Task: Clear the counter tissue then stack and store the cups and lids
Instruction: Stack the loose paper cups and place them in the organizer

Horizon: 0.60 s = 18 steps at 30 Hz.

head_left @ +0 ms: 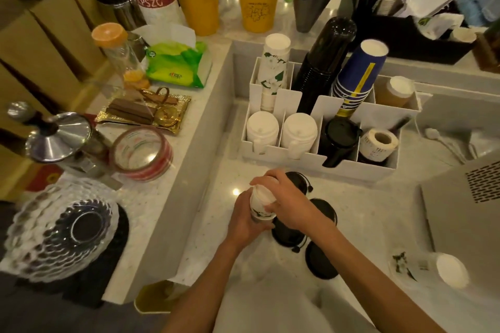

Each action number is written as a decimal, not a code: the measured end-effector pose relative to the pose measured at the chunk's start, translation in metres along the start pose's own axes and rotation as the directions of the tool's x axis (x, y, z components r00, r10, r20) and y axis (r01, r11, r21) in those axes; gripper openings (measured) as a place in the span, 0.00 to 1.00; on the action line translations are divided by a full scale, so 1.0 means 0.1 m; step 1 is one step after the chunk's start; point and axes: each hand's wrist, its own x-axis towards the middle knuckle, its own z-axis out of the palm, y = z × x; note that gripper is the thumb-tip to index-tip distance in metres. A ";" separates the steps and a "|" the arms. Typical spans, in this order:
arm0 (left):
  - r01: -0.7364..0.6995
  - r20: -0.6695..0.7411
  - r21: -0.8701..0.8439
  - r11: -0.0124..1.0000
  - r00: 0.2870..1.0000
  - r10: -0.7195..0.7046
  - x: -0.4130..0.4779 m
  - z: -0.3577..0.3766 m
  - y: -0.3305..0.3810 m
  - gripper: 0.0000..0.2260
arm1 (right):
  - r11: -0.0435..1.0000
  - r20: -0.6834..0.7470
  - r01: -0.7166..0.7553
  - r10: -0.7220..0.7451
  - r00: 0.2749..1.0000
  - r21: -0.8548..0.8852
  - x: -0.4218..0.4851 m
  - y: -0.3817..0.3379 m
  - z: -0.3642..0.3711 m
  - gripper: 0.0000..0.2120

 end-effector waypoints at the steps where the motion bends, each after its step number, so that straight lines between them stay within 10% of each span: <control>1: -0.016 0.015 -0.003 1.000 1.000 0.016 0.01 0.00 0.01 0.42 | 1.000 -0.004 0.005 -0.005 1.000 0.000 -0.01 0.00 0.02 0.34; 8: -0.063 -0.061 0.029 0.998 0.996 0.065 0.04 0.05 -0.07 0.34 | 0.989 -0.157 -0.100 0.116 0.981 0.109 -0.55 0.25 -0.16 0.40; 13: -0.104 -0.089 0.089 0.991 0.990 0.112 0.08 0.09 -0.19 0.38 | 0.795 -0.478 -0.586 0.458 0.750 -0.158 -1.62 0.98 -0.54 0.32; 18: -0.098 -0.108 0.128 0.987 0.988 0.112 0.08 0.12 -0.21 0.40 | 0.594 -0.428 -0.805 0.729 0.535 0.005 -2.30 1.39 -0.45 0.33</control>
